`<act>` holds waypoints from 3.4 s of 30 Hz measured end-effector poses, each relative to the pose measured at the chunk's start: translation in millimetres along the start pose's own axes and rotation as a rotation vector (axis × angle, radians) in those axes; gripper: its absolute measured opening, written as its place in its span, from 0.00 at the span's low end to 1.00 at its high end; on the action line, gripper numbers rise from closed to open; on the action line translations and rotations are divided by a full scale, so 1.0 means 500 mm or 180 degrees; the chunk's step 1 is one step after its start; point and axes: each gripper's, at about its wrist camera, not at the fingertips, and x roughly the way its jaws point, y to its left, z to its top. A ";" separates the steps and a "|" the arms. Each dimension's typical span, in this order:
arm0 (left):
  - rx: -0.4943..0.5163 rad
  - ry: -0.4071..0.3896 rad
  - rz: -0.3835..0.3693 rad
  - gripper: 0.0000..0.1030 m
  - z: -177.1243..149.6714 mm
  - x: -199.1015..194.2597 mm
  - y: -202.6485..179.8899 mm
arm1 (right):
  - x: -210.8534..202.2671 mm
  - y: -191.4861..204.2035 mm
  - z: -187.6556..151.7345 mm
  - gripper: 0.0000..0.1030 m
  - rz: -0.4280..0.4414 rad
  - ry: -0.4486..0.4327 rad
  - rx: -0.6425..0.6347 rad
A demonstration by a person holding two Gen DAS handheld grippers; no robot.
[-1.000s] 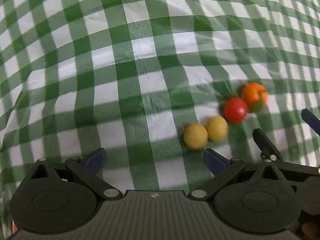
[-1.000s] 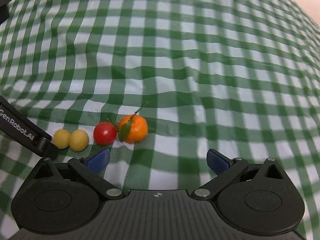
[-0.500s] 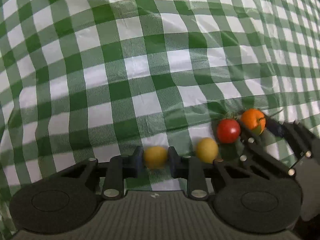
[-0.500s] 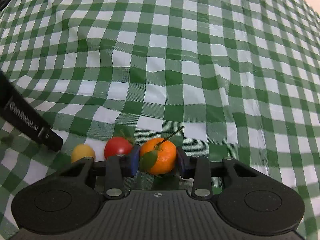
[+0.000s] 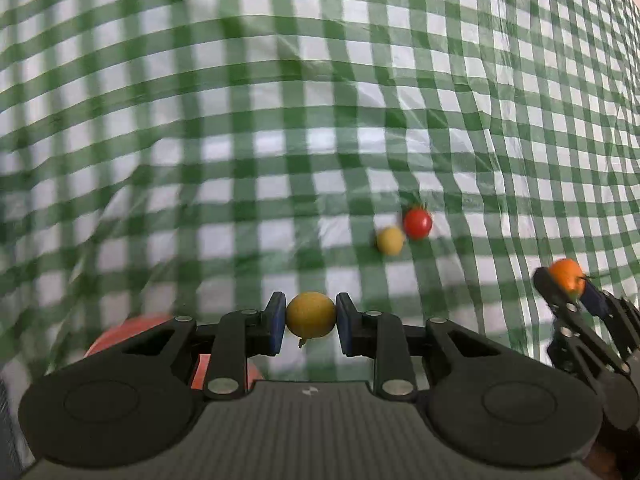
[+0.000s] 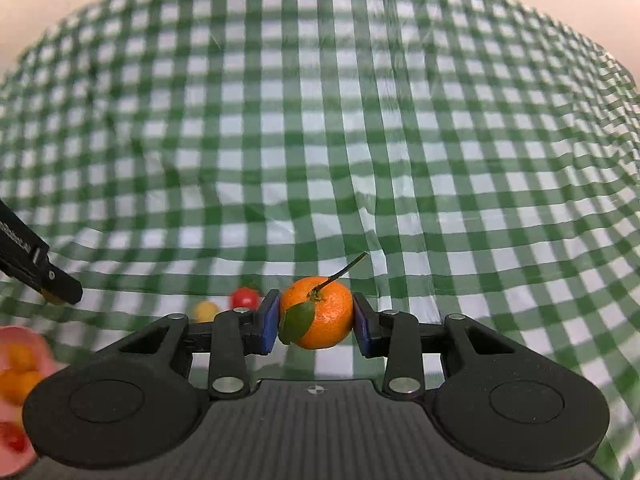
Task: Organize fruits
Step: 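Carry the held yellow fruit and leafy orange over the pink plate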
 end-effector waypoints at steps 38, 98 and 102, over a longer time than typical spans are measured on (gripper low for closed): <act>-0.0739 -0.0798 0.0205 0.29 -0.450 -0.476 0.163 | -0.549 0.222 -0.027 0.38 0.1015 -0.0451 -0.0625; -0.0817 -0.0811 0.0143 0.29 -0.485 -0.491 0.176 | -0.586 0.232 -0.048 0.38 0.1074 -0.0388 -0.0746; -0.0831 -0.0761 0.0137 0.29 -0.479 -0.475 0.182 | -0.571 0.235 -0.051 0.38 0.1066 -0.0315 -0.0737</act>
